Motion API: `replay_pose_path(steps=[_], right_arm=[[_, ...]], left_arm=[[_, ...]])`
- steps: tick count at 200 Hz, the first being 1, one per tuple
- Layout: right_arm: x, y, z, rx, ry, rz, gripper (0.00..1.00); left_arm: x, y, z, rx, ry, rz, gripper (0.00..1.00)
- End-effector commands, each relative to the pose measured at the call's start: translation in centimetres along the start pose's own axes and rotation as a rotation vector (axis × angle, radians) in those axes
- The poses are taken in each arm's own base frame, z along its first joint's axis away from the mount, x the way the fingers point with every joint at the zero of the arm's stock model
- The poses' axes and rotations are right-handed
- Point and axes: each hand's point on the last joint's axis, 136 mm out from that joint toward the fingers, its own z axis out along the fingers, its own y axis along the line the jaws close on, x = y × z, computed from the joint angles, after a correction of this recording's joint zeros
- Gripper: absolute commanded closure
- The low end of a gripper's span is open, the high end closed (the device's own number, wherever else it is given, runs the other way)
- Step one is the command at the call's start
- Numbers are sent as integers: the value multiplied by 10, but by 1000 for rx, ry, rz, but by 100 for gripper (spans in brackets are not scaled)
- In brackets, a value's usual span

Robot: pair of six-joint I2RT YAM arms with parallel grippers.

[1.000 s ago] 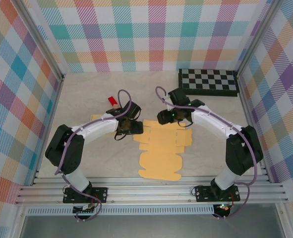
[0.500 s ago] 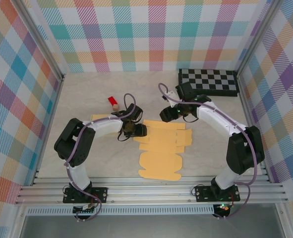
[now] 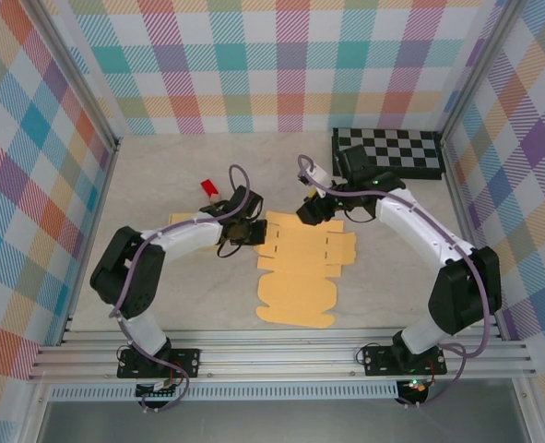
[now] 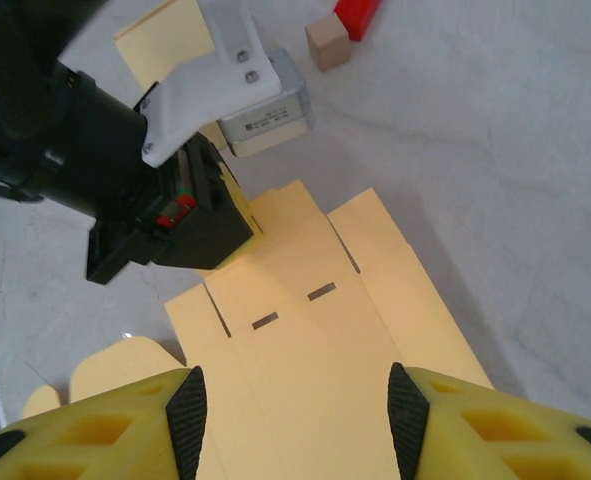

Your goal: Fold the paper box

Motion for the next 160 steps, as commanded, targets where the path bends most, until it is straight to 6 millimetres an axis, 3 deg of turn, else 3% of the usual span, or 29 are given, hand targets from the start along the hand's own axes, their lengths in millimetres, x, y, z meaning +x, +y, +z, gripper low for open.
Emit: replay_pose_path(steps=[1, 32, 74, 123, 160], right_arm=[[-11, 7, -17, -70, -35, -216, 45], [-3, 1, -23, -115, -18, -350, 44], [-2, -15, -21, -118, 43, -356, 42], [-9, -22, -24, -100, 61, -387, 42], [2, -25, -23, -110, 106, -403, 42]], left_arm=[[-40, -15, -54, 8, -179, 127, 100], [-47, -24, -93, 39, -295, 244, 100], [-54, -31, -135, 71, -505, 348, 100], [-47, -39, -148, 69, -594, 457, 100], [-45, -44, -160, 82, -673, 492, 100]])
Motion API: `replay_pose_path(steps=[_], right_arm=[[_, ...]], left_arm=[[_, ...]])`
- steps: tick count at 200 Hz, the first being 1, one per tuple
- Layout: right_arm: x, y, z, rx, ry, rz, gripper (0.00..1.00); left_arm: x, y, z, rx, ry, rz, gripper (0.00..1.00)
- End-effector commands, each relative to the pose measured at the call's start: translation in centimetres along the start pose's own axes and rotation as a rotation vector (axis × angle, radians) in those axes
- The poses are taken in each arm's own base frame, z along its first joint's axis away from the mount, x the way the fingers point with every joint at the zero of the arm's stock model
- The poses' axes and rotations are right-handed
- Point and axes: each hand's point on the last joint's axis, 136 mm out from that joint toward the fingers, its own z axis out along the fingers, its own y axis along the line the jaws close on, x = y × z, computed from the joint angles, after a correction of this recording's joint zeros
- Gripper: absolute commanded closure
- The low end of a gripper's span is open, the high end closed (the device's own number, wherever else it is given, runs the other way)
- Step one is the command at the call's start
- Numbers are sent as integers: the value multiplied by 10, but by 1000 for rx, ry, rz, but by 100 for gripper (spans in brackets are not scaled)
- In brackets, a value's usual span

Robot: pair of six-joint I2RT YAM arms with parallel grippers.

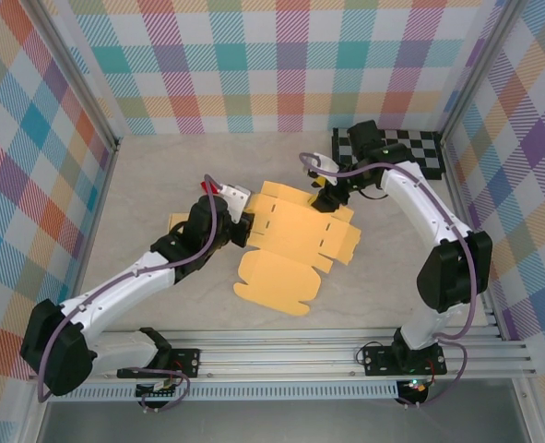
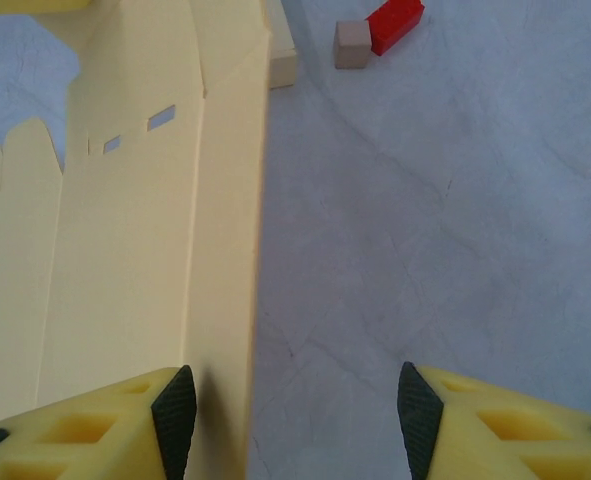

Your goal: Fold the paper box

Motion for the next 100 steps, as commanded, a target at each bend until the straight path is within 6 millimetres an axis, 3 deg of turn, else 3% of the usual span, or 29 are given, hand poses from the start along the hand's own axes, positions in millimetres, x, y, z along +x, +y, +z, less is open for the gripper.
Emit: replay_pose_path(steps=[1, 27, 44, 100], right_arm=[[7, 5, 0, -44, 21, -32, 42], [1, 22, -3, -116, -25, -43, 46], [-2, 32, -5, -154, -51, -53, 60], [1, 34, -12, -117, -31, -68, 78]], left_arm=[[-22, -4, -14, -2, -124, 59, 100], [-24, 2, -18, -39, -140, 57, 100], [-23, 7, -17, -66, -130, 55, 100], [-15, 14, -10, -112, -86, 53, 100]])
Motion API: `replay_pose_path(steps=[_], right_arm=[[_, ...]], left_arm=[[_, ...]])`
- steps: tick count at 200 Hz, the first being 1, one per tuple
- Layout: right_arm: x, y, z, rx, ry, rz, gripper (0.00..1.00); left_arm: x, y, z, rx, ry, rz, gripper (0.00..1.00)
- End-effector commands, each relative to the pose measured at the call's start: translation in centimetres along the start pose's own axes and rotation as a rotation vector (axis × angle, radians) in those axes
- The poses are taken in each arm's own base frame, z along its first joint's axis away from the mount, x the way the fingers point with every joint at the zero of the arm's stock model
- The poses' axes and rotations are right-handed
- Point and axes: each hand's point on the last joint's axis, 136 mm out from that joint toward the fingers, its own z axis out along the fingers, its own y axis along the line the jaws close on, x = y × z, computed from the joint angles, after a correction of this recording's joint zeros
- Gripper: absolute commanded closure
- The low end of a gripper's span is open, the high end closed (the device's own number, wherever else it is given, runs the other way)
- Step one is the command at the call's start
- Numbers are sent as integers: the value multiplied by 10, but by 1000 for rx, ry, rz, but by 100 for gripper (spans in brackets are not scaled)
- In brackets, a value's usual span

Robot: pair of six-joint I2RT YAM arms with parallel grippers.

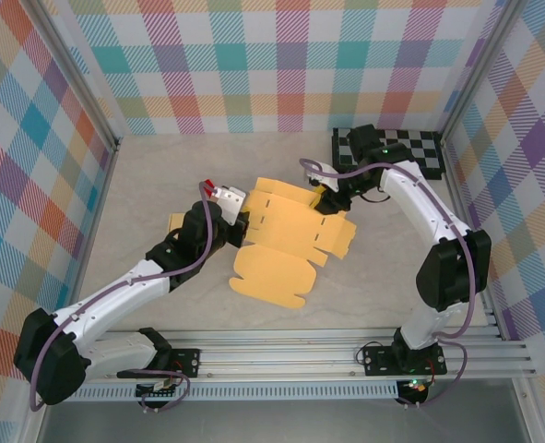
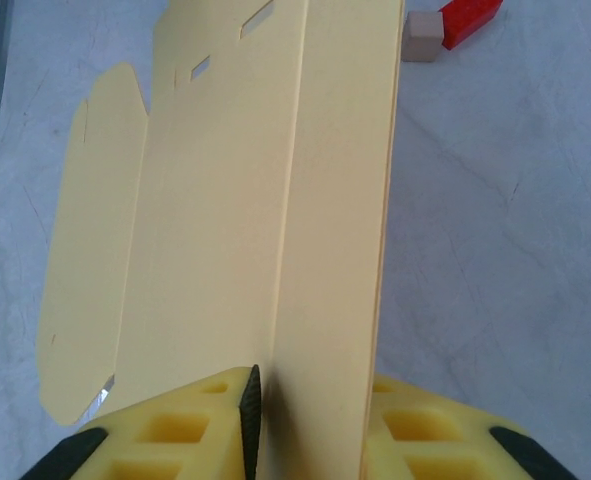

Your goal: Fold the paper box

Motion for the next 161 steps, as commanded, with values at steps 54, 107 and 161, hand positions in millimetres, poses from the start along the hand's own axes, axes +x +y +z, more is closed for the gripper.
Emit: replay_pose_path(steps=[54, 107, 161], right_arm=[[-8, 9, -15, 33, -28, -23, 80], [-6, 12, -10, 3, -22, 6, 79], [5, 4, -7, 69, 16, -29, 100]], left_arm=[[1, -3, 7, -16, 10, 18, 100], [2, -4, 6, -19, 18, 25, 100], [-14, 13, -4, -71, 118, -151, 90]])
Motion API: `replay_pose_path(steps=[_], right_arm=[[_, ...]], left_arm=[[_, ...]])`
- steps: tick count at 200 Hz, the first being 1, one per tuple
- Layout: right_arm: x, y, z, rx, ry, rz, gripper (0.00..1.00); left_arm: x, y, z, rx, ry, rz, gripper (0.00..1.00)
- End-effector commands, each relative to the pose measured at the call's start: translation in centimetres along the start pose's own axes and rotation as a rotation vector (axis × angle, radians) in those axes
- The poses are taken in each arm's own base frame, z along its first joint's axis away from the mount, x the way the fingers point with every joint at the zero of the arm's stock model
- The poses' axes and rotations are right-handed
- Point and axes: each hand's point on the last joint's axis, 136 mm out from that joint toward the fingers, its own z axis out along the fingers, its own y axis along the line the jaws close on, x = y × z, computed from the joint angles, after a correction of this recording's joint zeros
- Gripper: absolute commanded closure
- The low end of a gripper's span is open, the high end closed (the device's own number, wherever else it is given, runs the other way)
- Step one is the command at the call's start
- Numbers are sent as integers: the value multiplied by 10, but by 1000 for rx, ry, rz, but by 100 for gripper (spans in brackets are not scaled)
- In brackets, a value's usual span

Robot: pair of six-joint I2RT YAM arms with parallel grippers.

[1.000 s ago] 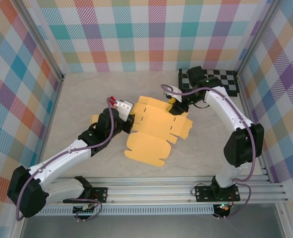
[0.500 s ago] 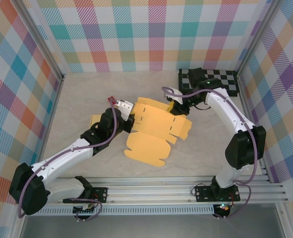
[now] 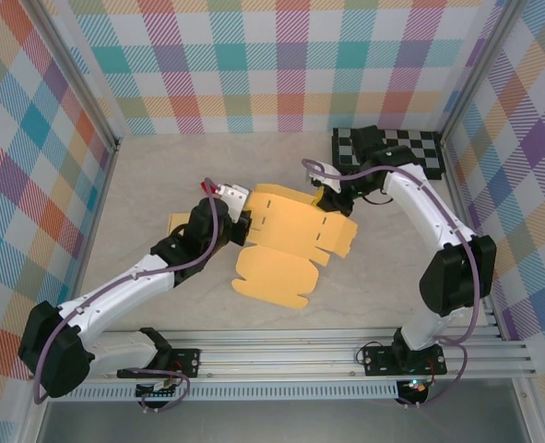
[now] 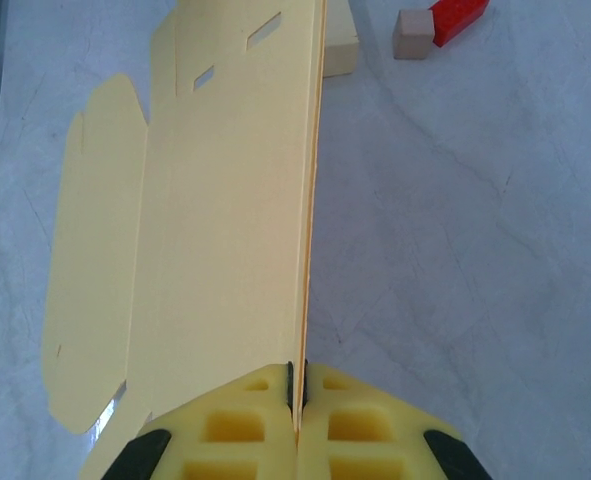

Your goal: Fold the paper box

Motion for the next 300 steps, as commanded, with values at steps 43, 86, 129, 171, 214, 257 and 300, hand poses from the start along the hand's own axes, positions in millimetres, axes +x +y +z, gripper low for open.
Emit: replay_pose_path(steps=[43, 86, 129, 171, 214, 257, 300], right_arm=[[28, -38, 10, 359, 167, -178, 100], [18, -45, 24, 571, 149, -294, 100], [16, -41, 33, 762, 167, -392, 100], [14, -33, 29, 849, 147, -422, 100], [12, -19, 33, 862, 157, -479, 100], [18, -15, 38, 855, 197, -516, 100], [15, -16, 34, 872, 198, -524, 100]], left_arm=[[-39, 34, -35, -49, 194, -478, 42], [-46, 10, -1, 0, 322, -753, 38], [-20, -11, 41, 8, 465, -896, 35], [-2, -14, 61, -34, 497, -928, 34], [9, -28, 74, -30, 527, -942, 39], [-9, -14, 56, -105, 496, -811, 39], [-23, -3, 28, -132, 422, -756, 38]])
